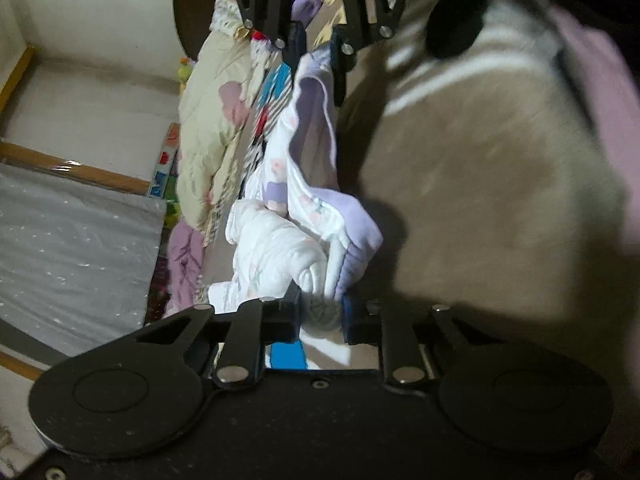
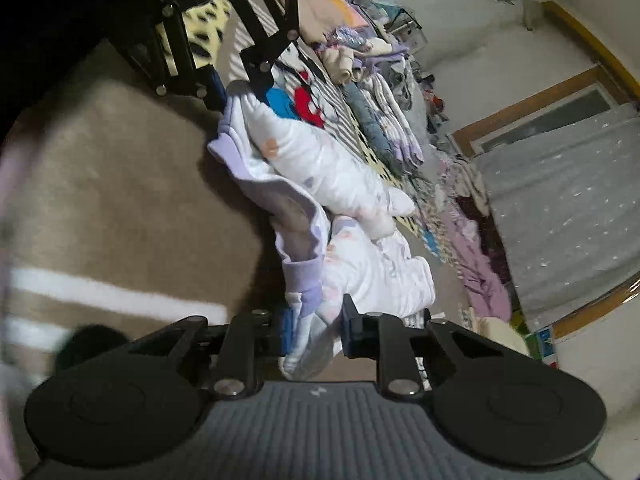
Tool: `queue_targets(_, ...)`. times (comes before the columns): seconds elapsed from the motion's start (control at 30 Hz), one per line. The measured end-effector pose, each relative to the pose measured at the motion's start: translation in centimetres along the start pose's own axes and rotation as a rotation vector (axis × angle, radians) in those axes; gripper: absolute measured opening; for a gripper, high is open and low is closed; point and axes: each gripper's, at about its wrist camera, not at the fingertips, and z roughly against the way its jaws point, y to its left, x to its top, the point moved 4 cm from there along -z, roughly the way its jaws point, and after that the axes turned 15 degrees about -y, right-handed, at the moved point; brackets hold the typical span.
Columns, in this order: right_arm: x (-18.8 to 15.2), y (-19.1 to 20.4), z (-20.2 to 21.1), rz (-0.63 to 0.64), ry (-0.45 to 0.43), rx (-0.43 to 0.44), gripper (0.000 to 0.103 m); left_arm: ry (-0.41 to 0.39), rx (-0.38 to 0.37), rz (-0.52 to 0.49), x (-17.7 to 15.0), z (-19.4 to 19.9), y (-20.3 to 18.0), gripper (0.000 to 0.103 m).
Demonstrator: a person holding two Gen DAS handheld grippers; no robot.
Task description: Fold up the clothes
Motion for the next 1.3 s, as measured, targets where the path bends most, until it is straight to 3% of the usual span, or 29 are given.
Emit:
queue_targets(0.17,2.7,-0.4,4.6,-0.066,0.047,0.162,0.025,-0.032,-0.17,0.217,2.3,4.2,2.7,0.018)
queue_targets(0.23,3.7,-1.3,5.8,-0.102,0.069,0.238,0.025,-0.045,-0.233,0.257,2.8,5.0,3.5,0.018)
queue_targets(0.43,6.4,-5.9,6.6,-0.131,0.075,0.335,0.026,-0.091,-0.319,0.383,2.6,7.9,6.6,0.019)
queue_targets(0.6,6.6,-12.5,5.0,-0.243,0.042,0.287,0.027,-0.135,-0.267,0.688,-0.8,6.2,13.5,0.019)
queue_targets(0.9,-0.4,-22.4,-4.1,-0.704,0.037,0.247,0.027,-0.108,-0.154,1.222,-10.5,-3.0,20.5,0.019)
queue_targets(1.13,-7.7,-24.6,-10.5,-1.072,0.076,0.218,0.026,-0.088,-0.133,1.483,-16.1,-8.6,21.5,0.019)
queue_targets(1.3,-11.7,-23.6,-13.8,-1.244,0.097,0.181,0.026,-0.003,-0.109,1.598,-18.9,-12.4,19.5,0.019)
